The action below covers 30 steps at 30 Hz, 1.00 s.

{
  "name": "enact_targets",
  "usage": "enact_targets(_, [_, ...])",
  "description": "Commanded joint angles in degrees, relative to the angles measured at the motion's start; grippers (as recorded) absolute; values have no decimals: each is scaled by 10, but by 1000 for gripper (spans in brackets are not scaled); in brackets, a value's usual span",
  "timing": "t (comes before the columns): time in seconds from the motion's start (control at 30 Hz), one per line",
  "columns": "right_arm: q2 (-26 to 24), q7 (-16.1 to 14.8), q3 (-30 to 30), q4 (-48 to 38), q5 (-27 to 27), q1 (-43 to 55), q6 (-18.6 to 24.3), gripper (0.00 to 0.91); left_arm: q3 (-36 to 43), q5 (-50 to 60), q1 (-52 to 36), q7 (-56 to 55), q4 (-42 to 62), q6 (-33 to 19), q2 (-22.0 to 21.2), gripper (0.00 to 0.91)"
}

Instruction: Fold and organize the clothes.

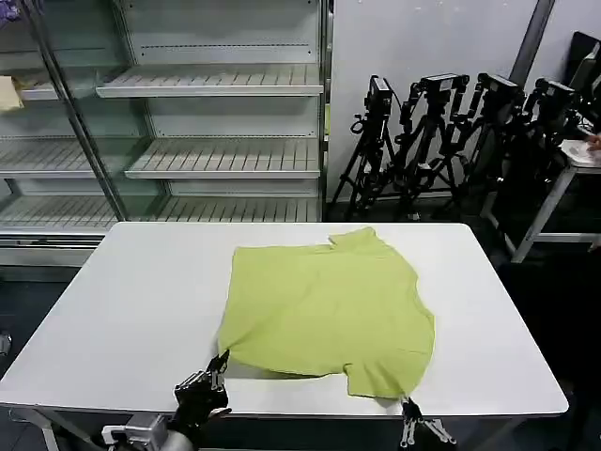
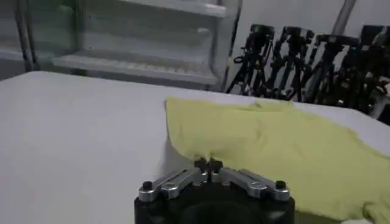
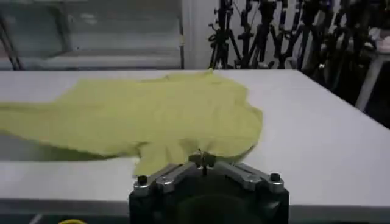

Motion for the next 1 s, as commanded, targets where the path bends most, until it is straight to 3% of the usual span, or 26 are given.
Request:
enact_targets(0.03, [-6, -5, 45, 40, 21, 9, -2, 0, -21, -11, 9, 0, -43, -4, 15, 20])
enact_targets(0.3, [-19, -20, 43, -6, 29, 110, -20, 0, 1, -6, -37, 3, 9, -5, 19, 20])
enact_targets(0.7, [-49, -19, 27, -123, 105, 290, -50, 0, -2, -65, -84, 3, 70, -6, 22, 20])
enact_targets(1.0, [-51, -32, 6, -217, 108, 393, -60, 0, 7, -74, -113, 3, 108, -9, 20, 20])
